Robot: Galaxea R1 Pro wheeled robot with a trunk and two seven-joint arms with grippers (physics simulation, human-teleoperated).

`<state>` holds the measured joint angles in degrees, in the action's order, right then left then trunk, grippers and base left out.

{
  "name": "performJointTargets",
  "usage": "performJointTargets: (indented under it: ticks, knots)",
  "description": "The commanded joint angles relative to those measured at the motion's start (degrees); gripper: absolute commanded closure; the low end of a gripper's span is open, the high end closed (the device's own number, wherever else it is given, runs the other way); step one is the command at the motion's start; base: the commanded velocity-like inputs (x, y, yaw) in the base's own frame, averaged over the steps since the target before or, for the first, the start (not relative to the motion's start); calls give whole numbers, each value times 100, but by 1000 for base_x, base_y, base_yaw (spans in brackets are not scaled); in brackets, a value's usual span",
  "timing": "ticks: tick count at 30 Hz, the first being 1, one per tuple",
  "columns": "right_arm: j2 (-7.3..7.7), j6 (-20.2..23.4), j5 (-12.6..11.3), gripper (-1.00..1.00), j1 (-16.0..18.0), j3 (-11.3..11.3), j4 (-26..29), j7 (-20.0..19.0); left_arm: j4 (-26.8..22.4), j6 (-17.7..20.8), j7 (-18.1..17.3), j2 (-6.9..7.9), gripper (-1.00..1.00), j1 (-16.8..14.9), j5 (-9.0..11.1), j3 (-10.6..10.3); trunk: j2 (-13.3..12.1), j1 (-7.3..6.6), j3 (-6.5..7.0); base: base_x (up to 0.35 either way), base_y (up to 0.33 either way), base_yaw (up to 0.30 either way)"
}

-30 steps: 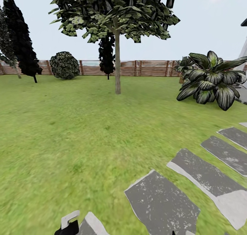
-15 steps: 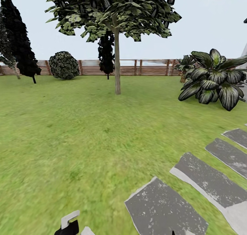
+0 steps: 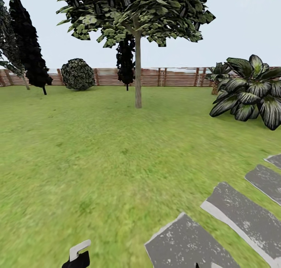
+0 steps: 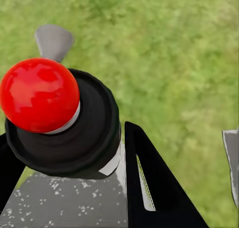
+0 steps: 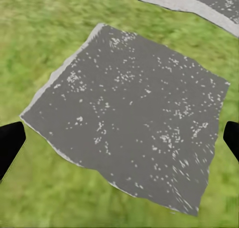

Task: In the garden, pick up the pesticide atomizer on the floor and spray pesticide onto both trees until each tree trunk is fully covered.

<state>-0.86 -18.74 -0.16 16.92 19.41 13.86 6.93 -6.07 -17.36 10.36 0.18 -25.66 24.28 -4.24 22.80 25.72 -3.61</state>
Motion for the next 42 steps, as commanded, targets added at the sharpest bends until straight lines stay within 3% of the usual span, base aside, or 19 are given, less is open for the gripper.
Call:
performJointTargets:
  ticks: [1, 31, 33, 35, 38, 42]
  knots:
    - [-2, -16, -2, -100, 5, 0, -3, 18, 1, -13, 25, 1, 100, -6, 32, -45, 12, 6, -13, 304, 0, 9]
    - [9, -5, -25, -100, 5, 26, -32, 56, 1, -13, 27, 0, 100, -2, 24, -51, 12, 6, -13, 300, 0, 1]
    - [36, 0, -78, -100, 5, 177, -29, 58, 1, -13, 27, 0, 100, -1, 24, -51, 12, 6, -13, 299, 0, 0]
    - [161, 10, -234, -100, 5, 580, -28, 17, 1, -13, 27, 0, 100, -1, 24, -51, 12, 6, -13, 299, 0, 0]
    - [245, 16, -324, -100, 5, 805, -25, 2, 1, -13, 27, 0, 100, -2, 24, -51, 12, 6, -13, 299, 0, 0]
    - [280, 19, -367, -100, 5, 914, -29, -4, 1, -13, 27, 0, 100, -2, 24, -51, 12, 6, -13, 299, 0, 0]
